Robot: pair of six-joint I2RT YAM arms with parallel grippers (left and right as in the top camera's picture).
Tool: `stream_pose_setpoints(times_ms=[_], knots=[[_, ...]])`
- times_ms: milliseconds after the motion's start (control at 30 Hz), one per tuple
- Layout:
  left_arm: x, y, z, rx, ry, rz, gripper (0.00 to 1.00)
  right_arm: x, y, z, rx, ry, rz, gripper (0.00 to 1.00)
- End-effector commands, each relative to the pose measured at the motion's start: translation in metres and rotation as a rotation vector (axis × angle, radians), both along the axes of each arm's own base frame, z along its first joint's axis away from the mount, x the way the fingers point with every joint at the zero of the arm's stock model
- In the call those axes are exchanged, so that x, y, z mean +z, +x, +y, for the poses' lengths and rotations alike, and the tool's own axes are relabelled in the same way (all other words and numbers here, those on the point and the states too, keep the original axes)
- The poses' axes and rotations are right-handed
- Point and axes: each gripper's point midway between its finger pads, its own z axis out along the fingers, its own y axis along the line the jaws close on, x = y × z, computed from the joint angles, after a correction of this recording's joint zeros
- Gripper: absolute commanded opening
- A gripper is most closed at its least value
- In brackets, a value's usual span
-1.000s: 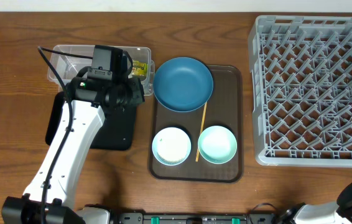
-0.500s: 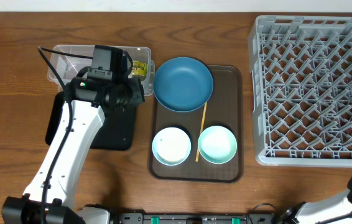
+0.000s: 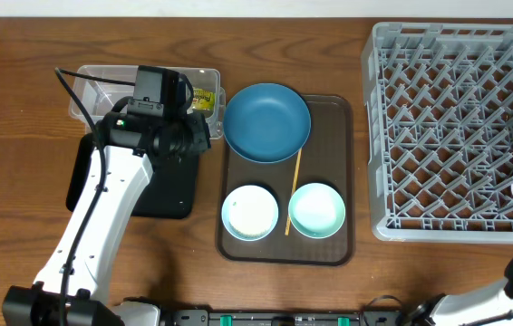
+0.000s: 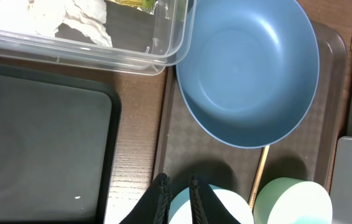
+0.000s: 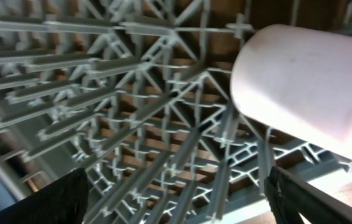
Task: Sort waste into correct bins and load items into the dishwasher rack
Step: 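Carry the pink cup with the right gripper into the rack and release, then move the right gripper to the mint-green bowl on the tray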
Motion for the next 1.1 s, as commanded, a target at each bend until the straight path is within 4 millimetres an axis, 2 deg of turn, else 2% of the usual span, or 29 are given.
stream_pose_setpoints(times_ms=[0,100,200,300,367,400,600,733,900,967,1000,1067], knots=[[0.005,0.001,0.002,0.002,0.011,-0.018,0.15,0.049,0.009,0.018,0.069,-0.06,-0.145,0.88],[0.005,0.001,0.003,0.002,0.011,-0.018,0.16,0.071,0.012,0.041,0.151,-0.106,-0.191,0.87],[0.005,0.001,0.003,0.002,0.011,-0.018,0.16,0.087,0.014,0.08,0.277,-0.126,-0.216,0.86],[0.005,0.001,0.003,0.002,0.011,-0.018,0.16,0.09,0.019,0.12,0.406,-0.119,-0.219,0.91],[0.005,0.001,0.003,0.002,0.012,-0.017,0.17,0.087,0.02,0.145,0.492,-0.103,-0.207,0.99],[0.005,0.001,0.003,0.002,0.012,-0.018,0.17,0.085,0.02,0.156,0.525,-0.094,-0.201,0.99],[0.005,0.001,0.003,0.002,0.011,-0.018,0.17,0.066,0.018,0.232,0.73,0.004,-0.189,0.99],[0.005,0.001,0.003,0.002,0.012,-0.017,0.17,0.037,0.003,0.271,0.862,0.012,-0.11,0.86],[0.005,0.001,0.003,0.002,0.012,-0.018,0.17,0.0,-0.02,0.308,1.004,-0.004,-0.025,0.82],[0.005,0.001,0.003,0.002,0.012,-0.017,0.17,-0.017,-0.031,0.318,1.059,-0.026,0.016,0.76],[0.005,0.001,0.003,0.002,0.012,-0.016,0.22,-0.024,-0.035,0.321,1.076,-0.039,0.031,0.73],[0.005,0.001,0.003,0.002,0.012,-0.016,0.22,-0.041,-0.045,0.329,1.12,-0.065,0.058,0.68]])
